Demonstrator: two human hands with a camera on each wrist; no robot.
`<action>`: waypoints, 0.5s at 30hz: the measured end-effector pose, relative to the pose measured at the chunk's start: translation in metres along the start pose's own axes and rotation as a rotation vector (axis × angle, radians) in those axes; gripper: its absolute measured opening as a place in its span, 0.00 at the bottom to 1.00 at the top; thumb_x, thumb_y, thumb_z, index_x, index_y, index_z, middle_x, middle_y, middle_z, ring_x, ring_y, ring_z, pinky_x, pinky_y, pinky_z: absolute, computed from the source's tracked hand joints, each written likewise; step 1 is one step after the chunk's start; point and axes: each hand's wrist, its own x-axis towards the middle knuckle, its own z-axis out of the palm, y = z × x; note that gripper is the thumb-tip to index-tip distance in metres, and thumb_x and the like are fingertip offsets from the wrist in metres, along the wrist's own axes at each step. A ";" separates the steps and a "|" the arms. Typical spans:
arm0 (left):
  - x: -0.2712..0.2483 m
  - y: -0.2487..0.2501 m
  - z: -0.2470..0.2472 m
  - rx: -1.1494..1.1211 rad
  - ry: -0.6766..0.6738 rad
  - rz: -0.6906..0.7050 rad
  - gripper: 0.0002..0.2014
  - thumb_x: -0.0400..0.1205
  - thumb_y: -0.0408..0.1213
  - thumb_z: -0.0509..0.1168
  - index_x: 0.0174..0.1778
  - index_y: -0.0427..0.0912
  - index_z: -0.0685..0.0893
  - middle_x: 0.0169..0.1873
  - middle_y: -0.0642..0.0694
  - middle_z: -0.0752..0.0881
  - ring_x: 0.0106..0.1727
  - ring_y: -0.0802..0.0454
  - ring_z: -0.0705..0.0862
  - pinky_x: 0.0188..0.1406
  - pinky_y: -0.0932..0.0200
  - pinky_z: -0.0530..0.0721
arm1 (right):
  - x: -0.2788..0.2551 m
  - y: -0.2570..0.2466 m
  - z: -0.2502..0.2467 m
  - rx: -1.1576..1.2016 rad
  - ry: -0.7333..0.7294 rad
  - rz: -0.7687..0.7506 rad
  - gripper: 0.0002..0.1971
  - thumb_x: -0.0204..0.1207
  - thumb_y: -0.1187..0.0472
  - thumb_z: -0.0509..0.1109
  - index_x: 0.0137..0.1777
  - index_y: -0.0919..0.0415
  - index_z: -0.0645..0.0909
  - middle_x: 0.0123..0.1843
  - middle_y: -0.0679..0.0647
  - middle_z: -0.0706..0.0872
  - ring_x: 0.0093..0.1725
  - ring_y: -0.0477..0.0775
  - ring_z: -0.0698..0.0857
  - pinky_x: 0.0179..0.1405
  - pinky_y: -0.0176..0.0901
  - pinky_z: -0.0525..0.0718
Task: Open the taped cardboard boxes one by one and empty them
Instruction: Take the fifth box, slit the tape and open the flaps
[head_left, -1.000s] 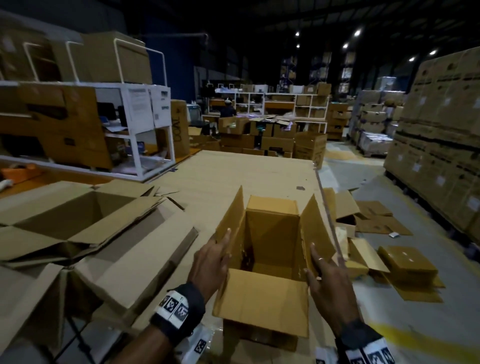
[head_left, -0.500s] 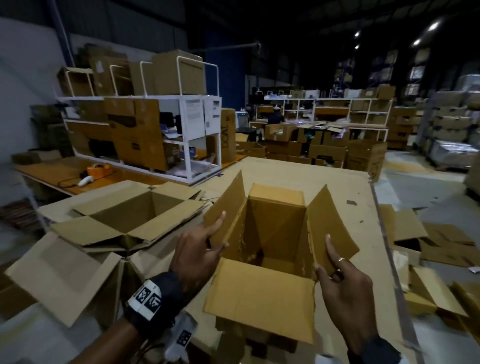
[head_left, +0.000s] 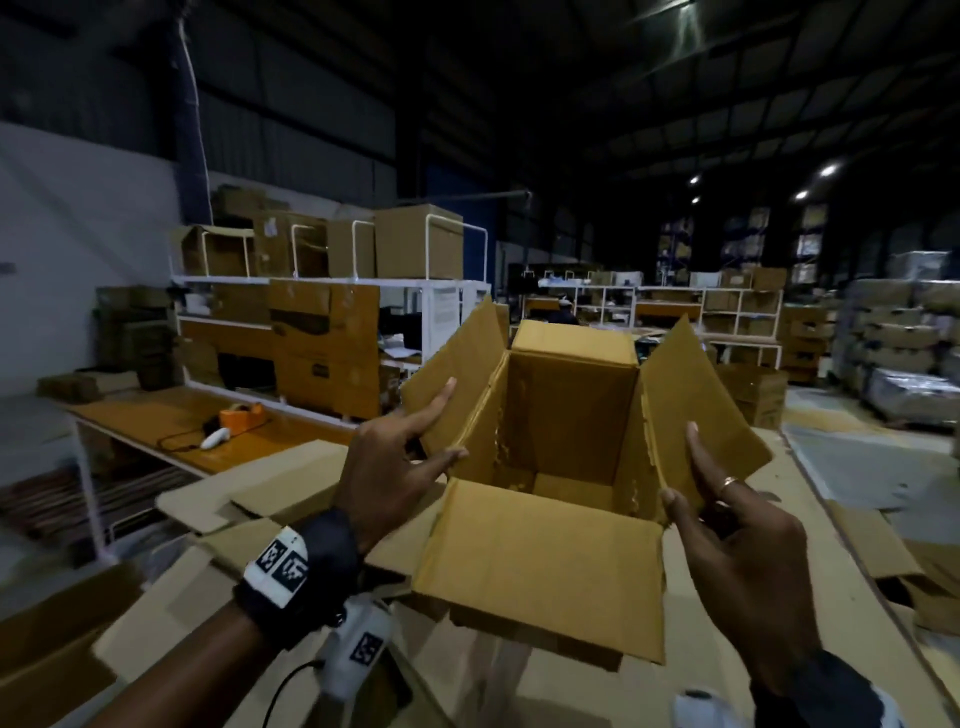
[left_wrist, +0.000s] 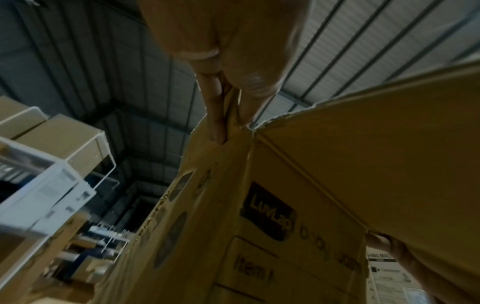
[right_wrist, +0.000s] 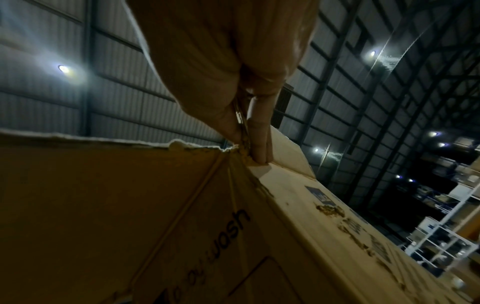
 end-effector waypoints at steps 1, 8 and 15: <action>0.004 -0.011 -0.012 -0.010 0.013 0.011 0.40 0.73 0.41 0.80 0.82 0.49 0.72 0.56 0.44 0.90 0.50 0.60 0.83 0.52 0.68 0.82 | 0.003 -0.013 0.011 0.006 0.008 -0.015 0.38 0.75 0.69 0.76 0.83 0.52 0.67 0.46 0.44 0.86 0.40 0.44 0.87 0.46 0.40 0.89; 0.023 -0.086 -0.079 -0.066 0.062 0.085 0.39 0.73 0.42 0.78 0.81 0.47 0.73 0.60 0.43 0.89 0.58 0.62 0.83 0.57 0.64 0.86 | 0.013 -0.079 0.081 0.023 0.043 -0.059 0.37 0.77 0.66 0.74 0.84 0.49 0.66 0.46 0.49 0.83 0.43 0.56 0.89 0.45 0.55 0.92; 0.032 -0.162 -0.113 -0.109 0.178 0.074 0.36 0.74 0.44 0.77 0.80 0.44 0.75 0.56 0.49 0.87 0.55 0.59 0.85 0.53 0.66 0.87 | 0.030 -0.113 0.153 0.055 0.020 -0.129 0.36 0.77 0.67 0.74 0.84 0.50 0.67 0.45 0.38 0.81 0.43 0.55 0.89 0.45 0.51 0.92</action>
